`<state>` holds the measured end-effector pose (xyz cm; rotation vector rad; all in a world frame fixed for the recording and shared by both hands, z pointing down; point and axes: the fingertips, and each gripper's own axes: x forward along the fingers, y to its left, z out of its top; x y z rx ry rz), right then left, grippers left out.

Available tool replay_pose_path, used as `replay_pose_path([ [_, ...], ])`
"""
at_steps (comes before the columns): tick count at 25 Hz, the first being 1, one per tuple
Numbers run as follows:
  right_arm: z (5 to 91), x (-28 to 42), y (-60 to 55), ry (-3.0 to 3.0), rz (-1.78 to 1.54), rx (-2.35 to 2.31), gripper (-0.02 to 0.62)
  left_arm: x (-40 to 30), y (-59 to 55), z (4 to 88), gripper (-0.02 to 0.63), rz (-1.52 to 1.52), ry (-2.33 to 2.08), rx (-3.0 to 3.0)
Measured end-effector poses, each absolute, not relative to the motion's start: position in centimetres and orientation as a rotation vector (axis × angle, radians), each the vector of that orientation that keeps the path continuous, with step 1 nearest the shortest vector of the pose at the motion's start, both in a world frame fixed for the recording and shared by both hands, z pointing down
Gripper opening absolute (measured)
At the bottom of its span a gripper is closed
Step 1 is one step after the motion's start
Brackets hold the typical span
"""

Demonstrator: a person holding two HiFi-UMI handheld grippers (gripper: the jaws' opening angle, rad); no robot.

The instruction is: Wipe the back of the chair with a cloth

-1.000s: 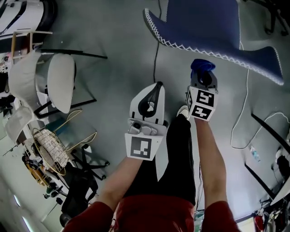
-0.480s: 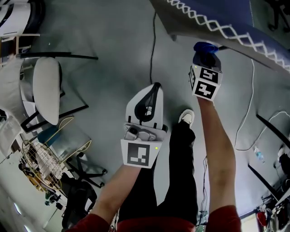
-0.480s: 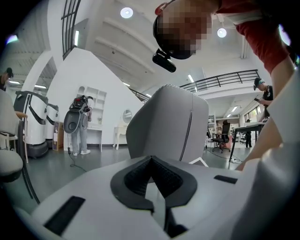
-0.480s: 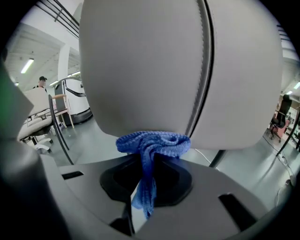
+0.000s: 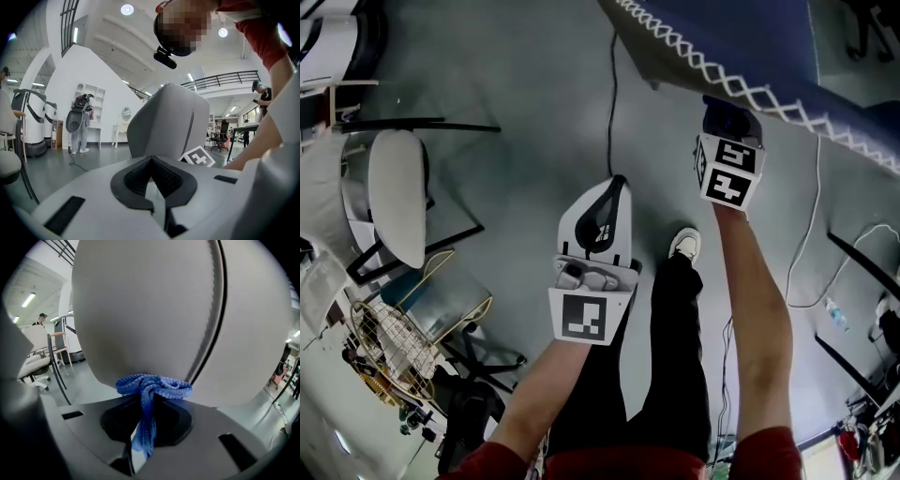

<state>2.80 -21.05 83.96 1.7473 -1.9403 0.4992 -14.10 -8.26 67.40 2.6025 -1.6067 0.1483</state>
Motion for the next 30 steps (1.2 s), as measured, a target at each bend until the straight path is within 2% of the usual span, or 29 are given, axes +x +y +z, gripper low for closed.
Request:
replay_pose_path([
  [13, 72.1, 1.9, -18.1, -2.005, 0.441, 1.737, 0.061, -12.0, -8.6, 58.5, 0.014, 0.095, -1.608, 2.643],
  [30, 56.0, 3.0, -12.9, -2.05, 0.502, 1.758, 0.061, -10.6, -4.2, 47.5, 0.014, 0.26, -1.575, 2.667],
])
